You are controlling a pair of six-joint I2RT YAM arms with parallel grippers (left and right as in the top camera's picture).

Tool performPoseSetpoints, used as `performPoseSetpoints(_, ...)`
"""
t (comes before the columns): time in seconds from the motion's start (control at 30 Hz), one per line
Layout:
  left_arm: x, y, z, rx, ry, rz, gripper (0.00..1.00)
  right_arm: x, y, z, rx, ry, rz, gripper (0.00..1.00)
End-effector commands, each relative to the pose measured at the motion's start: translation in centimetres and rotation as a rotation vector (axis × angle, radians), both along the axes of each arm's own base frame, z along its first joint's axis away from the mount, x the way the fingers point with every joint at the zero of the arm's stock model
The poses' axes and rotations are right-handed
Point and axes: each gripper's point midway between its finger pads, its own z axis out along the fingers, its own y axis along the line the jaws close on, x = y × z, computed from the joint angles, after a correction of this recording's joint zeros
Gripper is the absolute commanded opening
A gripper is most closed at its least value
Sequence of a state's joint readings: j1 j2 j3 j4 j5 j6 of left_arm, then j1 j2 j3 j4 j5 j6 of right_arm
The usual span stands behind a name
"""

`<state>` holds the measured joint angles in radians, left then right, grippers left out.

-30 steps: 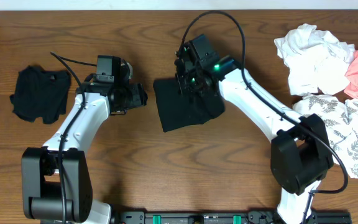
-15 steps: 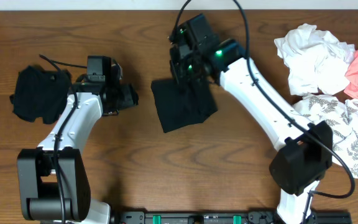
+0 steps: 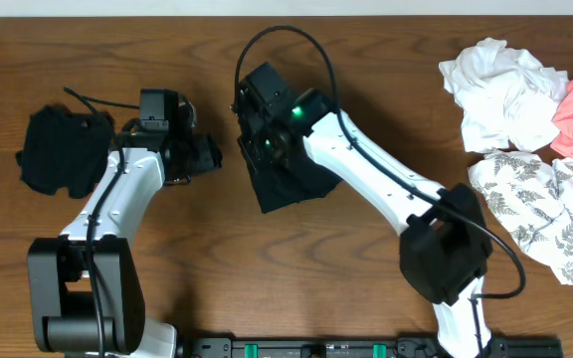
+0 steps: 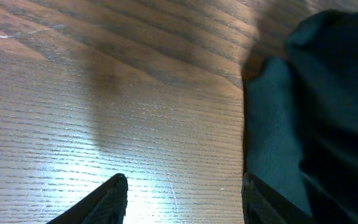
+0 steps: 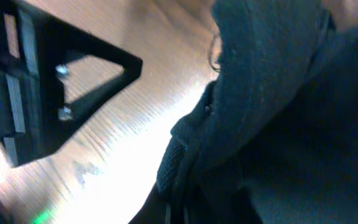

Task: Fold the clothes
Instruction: 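Fold the right end leftward over the shirt with the right gripper, then release the shirt and lift the right gripper away to the right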

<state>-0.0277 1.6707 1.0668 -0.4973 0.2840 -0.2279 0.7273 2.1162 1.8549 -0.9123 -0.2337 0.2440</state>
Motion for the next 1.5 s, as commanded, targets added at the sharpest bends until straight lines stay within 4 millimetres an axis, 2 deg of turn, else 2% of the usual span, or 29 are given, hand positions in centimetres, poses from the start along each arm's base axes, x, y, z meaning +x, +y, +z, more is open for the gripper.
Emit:
performPoseSetpoints(0.0, 0.3, 0.3, 0.3, 0.015, -0.013, -0.007, 0.59, -1.2, 0.5, -1.6, -0.026, 0.033, 0.037, 0.06)
performPoseSetpoints(0.03, 0.3, 0.3, 0.3, 0.015, -0.013, -0.007, 0.59, -1.2, 0.6, -1.6, -0.027, 0.032, 0.038, 0.11)
performPoseSetpoints(0.1, 0.3, 0.3, 0.3, 0.015, -0.013, -0.007, 0.59, -1.0, 0.5, -1.7, -0.036, 0.013, 0.049, 0.13)
performPoseSetpoints(0.27, 0.3, 0.3, 0.3, 0.014, -0.013, -0.007, 0.59, 0.2, 0.1, -0.2, -0.018, -0.042, 0.077, 0.24)
performPoseSetpoints(0.4, 0.4, 1.0, 0.2, 0.051, -0.013, 0.008, 0.59, 2.6, -1.8, 3.5, 0.015, -0.123, 0.024, 0.26)
performPoseSetpoints(0.53, 0.6, 1.8, 0.4, 0.076, -0.021, 0.027, 0.59, 6.3, -6.2, 8.8, 0.063, -0.216, -0.143, 0.34)
performPoseSetpoints(0.6, 0.7, 2.1, 1.0, 0.076, -0.038, 0.037, 0.59, 8.1, -10.1, 11.0, 0.078, -0.233, -0.283, 0.41)
performPoseSetpoints(0.67, 1.0, 2.5, 2.1, 0.075, -0.07, 0.048, 0.6, 9.2, -13.6, 12.2, 0.093, -0.227, -0.379, 0.47)
performPoseSetpoints(0.77, 1.7, 2.6, 5.0, 0.073, -0.166, 0.054, 0.6, 9.9, -18.2, 12.7, 0.138, -0.177, -0.415, 0.56)
performPoseSetpoints(0.87, 2.1, 2.3, 8.3, 0.056, -0.269, 0.048, 0.6, 9.6, -20.9, 12.5, 0.206, -0.098, -0.396, 0.56)
performPoseSetpoints(0.93, 2.0, 1.2, 10.3, 0.002, -0.324, 0.016, 0.6, 9.5, -23.1, 12.0, 0.203, -0.062, -0.435, 0.56)
performPoseSetpoints(0.97, 1.7, 0.0, 11.3, -0.043, -0.349, -0.019, 0.6, 9.5, -24.1, 11.9, 0.209, -0.051, -0.443, 0.56)
performPoseSetpoints(1.07, 1.6, -2.7, 12.4, -0.108, -0.385, -0.097, 0.6, 9.4, -24.6, 12.3, 0.264, -0.043, -0.406, 0.56)
performPoseSetpoints(1.17, 2.0, -5.3, 11.7, -0.114, -0.391, -0.174, 0.59, 9.0, -24.0, 13.1, 0.335, -0.039, -0.343, 0.56)
performPoseSetpoints(1.3, 3.1, -8.1, 8.9, -0.128, -0.36, -0.237, 0.59, 8.5, -23.9, 13.0, 0.336, -0.018, -0.339, 0.56)
performPoseSetpoints(1.47, 4.3, -8.2, 3.9, -0.135, -0.26, -0.199, 0.59, 7.8, -24.6, 12.1, 0.28, 0.011, -0.355, 0.56)
